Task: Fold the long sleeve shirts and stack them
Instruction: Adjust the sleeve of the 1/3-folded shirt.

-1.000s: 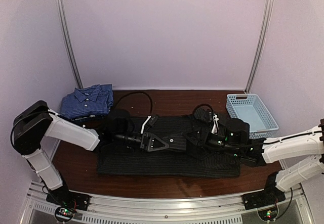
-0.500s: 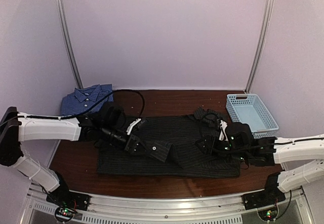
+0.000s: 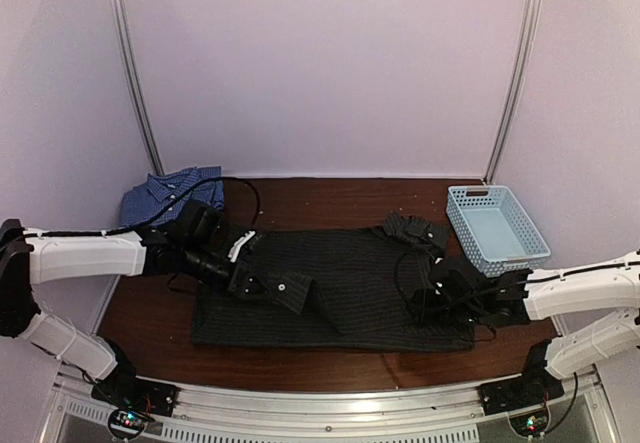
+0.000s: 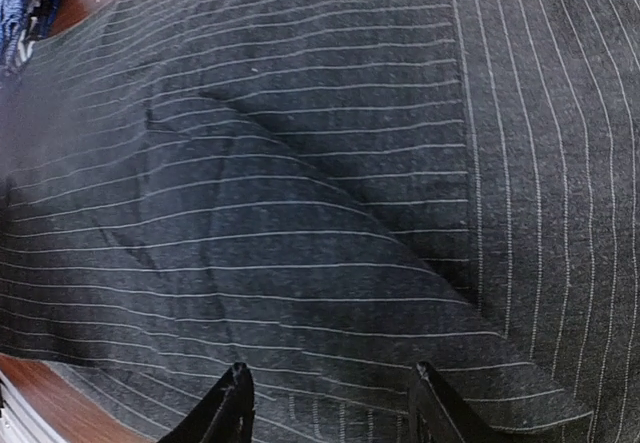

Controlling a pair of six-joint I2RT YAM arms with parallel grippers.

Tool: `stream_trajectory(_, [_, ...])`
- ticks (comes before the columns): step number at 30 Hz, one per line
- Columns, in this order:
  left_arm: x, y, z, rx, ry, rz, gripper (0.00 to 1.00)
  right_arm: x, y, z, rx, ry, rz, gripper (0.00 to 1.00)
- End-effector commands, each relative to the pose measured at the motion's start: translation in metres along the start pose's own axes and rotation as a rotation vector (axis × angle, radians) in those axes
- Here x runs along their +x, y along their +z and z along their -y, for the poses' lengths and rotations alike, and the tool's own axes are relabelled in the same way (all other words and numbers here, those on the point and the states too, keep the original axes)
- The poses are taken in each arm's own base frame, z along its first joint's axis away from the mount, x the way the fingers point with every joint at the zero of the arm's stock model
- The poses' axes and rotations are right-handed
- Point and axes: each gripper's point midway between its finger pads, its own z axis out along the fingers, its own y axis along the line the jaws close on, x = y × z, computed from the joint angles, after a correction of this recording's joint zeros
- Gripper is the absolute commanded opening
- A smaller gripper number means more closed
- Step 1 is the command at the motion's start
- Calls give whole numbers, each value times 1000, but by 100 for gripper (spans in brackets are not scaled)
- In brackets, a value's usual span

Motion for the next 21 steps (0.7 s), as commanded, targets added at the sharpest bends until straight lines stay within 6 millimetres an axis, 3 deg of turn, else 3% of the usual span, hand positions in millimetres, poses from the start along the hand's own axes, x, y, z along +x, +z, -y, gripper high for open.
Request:
stream_trajectory(1, [0,-6,-4,2,14,16,0,14,13,26,56,1,-52,54])
stream_trajectory(7, [5,-10,-14,-12,-8,21,0,27,24,45,95,0,-103,53])
stream_trajectory(21, [45,-3,-56,-161,-44,-121,3,23,23,47,117,-36,-103,54])
